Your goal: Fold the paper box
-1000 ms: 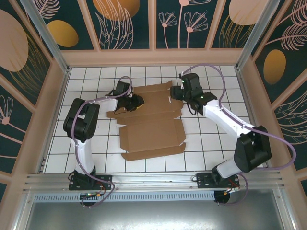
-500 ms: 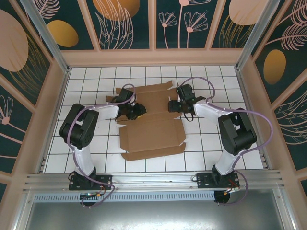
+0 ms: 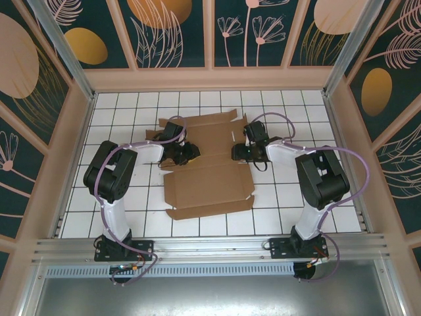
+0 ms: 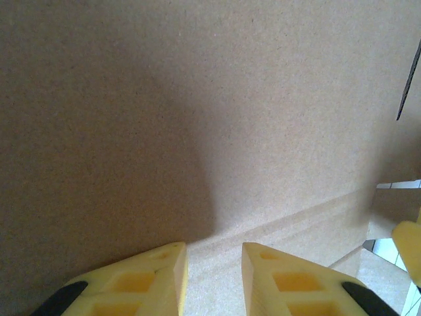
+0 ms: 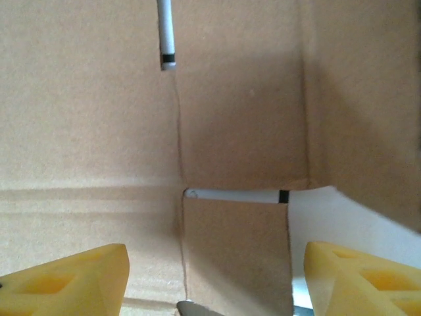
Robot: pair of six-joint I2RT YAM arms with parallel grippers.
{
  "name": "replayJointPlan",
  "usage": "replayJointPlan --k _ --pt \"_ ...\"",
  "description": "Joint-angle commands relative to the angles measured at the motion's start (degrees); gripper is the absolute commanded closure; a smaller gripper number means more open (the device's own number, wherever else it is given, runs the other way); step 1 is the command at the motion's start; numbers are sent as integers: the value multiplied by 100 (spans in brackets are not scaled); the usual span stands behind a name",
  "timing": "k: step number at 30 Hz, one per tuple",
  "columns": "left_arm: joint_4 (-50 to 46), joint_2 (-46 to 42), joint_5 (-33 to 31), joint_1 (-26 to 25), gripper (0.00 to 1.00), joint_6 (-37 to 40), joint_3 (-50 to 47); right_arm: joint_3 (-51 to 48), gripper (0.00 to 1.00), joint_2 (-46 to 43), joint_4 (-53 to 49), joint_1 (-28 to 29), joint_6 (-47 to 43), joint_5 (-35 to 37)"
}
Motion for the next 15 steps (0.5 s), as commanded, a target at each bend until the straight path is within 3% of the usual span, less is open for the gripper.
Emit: replayJointPlan --k 1,7,15 --pt "-99 263 -154 3 71 100 -13 -106 29 42 258 74 185 -427" --pt "-77 263 -169 4 72 127 -13 -71 33 -211 330 302 168 -521" --pt "-72 226 -171 3 73 162 -13 125 37 112 148 574 -12 -205"
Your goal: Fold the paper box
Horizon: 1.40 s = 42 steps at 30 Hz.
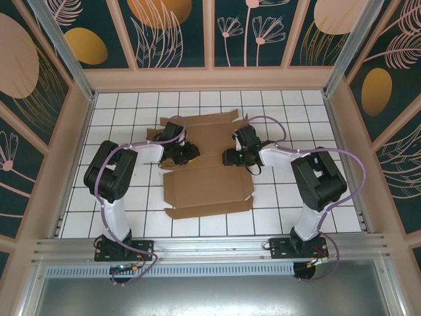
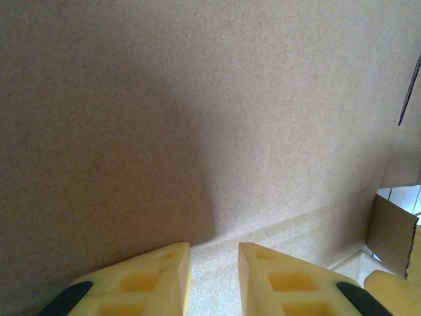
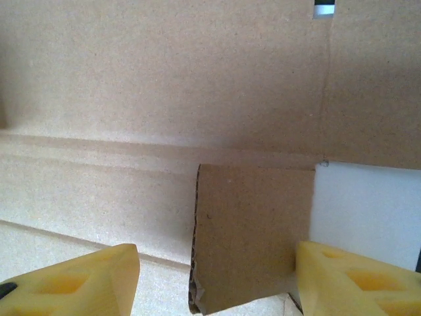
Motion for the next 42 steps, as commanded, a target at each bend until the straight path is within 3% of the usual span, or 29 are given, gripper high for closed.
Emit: replayJointPlan --k 1,5,8,12,16,24,26,28,31,35,42 --pt "-114 207 -169 5 74 118 -9 189 37 165 -32 25 -96 81" --pt "-122 209 -129 3 74 142 -4 203 37 -41 -114 26 -149 427" --pt "-168 127 -140 3 73 216 29 164 36 -664 -128 26 -195 851" --pt "-420 -140 -229 3 73 393 264 92 33 -1398 145 247 -387 856" --pt "-278 -640 -79 160 70 268 377 129 32 -1439 442 485 -624 876" --pt "-698 -1514 -517 940 66 434 509 1382 26 -194 -170 656 -613 1072" --pt "-647 -1615 -617 1172 65 327 382 1854 21 264 -450 682 -791 928" --pt "-598 -1689 -709 1307 65 268 281 2123 12 593 -504 793 -911 1187" --pt "-575 -1707 -827 1405 64 285 240 2714 7 1165 -823 985 -1141 1478" --pt "-755 -1532 -898 1489 63 375 503 3373 6 1860 -1302 1150 -1259 1945" --pt "-889 -876 -854 1676 56 462 1078 3709 8 2603 -1650 1131 -1213 1972"
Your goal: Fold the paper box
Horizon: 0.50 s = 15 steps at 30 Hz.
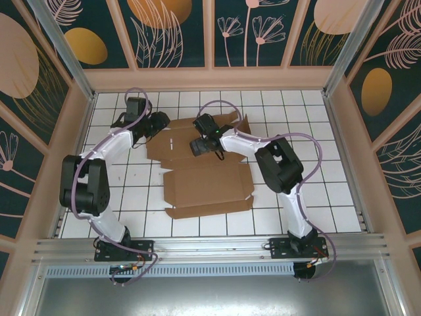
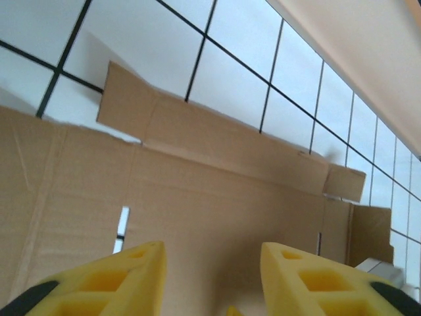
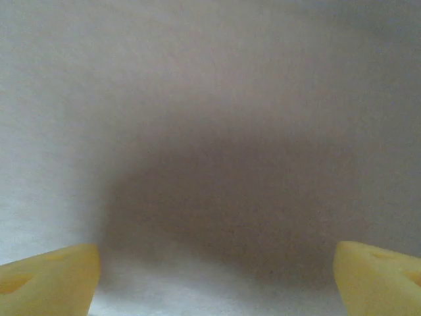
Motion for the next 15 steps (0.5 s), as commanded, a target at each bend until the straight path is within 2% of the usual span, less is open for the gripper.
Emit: replayJointPlan --k 1,3,10,15 --pt "-103 330 45 149 54 96 279 183 8 241 -423 -31 -36 191" --pt "-59 482 117 176 54 134 409 93 8 293 -398 -38 -6 139" --pt "-454 1215 174 246 38 352 1326 -745 12 151 -80 -328 484 -558" --pt "-831 1801 147 334 24 456 1936 -1008 12 89 -46 -340 559 -485"
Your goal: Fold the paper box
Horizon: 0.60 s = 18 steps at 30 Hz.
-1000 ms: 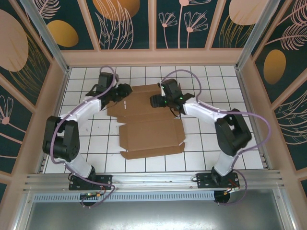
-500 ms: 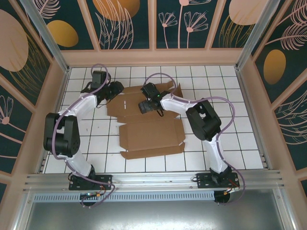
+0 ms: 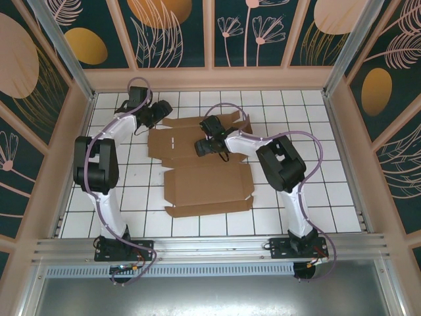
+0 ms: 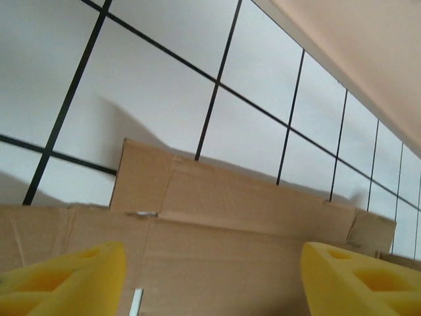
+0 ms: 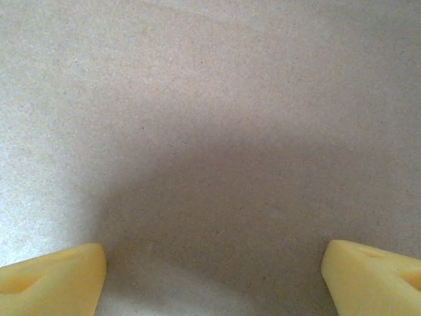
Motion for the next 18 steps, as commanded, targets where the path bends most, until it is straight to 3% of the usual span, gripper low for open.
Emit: replayJointPlan --k 1,18 --pt "-500 421 53 104 23 185 407 -422 12 232 -698 -82 278 -79" --pt "-659 1853 474 131 29 651 1648 -408 13 209 -769 -33 233 -35"
